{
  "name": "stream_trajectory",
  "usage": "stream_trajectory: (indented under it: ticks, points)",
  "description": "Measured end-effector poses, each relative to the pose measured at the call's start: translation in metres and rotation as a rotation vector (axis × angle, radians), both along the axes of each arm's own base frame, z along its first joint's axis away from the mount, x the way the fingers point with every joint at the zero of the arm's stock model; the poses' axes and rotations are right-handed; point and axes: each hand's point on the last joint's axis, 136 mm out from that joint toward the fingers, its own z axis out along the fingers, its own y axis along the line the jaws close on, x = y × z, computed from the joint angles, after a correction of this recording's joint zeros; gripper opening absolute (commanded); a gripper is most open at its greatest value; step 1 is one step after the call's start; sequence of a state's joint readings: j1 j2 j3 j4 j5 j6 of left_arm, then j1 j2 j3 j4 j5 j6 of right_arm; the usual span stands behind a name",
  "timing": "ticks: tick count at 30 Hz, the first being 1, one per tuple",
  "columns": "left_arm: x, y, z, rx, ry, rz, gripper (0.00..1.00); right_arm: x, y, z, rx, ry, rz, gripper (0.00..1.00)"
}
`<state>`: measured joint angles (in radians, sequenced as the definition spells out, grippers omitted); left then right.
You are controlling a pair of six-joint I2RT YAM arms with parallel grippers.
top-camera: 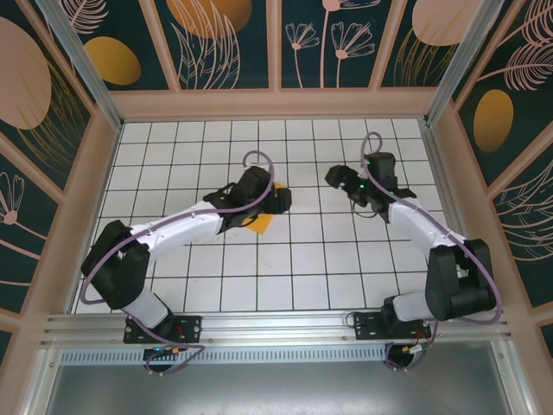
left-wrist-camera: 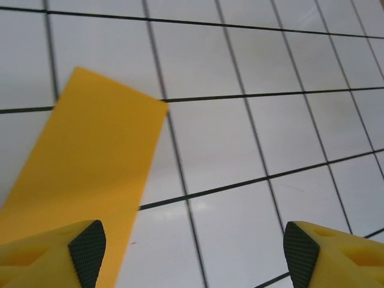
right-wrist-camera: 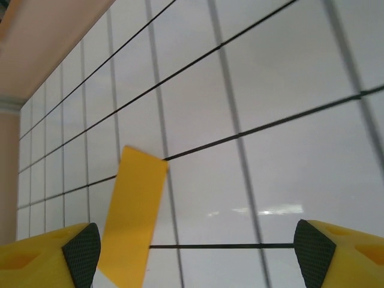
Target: Fold a paper plane with a square sheet of paper (pick it up from the middle)
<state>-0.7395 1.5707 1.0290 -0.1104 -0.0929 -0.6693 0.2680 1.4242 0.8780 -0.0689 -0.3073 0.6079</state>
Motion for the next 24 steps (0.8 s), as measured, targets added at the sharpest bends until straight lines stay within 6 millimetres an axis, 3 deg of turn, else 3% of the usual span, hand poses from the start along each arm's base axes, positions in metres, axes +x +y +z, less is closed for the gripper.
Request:
stream_trajectory:
  ticks: [3,6,12,18,24]
  points:
    - [0.008,0.043,-0.007,-0.023,0.014,0.106,0.82,0.006,0.054,-0.001,0.006,0.0,0.119,0.6]
    - [0.014,0.084,-0.013,-0.05,0.022,0.221,0.75,0.009,0.11,-0.012,0.02,0.025,0.238,0.46]
    - [0.01,0.145,-0.042,-0.106,0.094,0.394,0.55,-0.002,0.201,-0.055,0.043,0.115,0.423,0.3]
    - [-0.001,0.166,-0.062,-0.134,0.155,0.45,0.45,-0.016,0.25,-0.092,0.053,0.194,0.532,0.27]
    - [0.0,0.161,-0.061,-0.168,0.16,0.423,0.44,-0.023,0.253,-0.117,0.002,0.253,0.567,0.27]
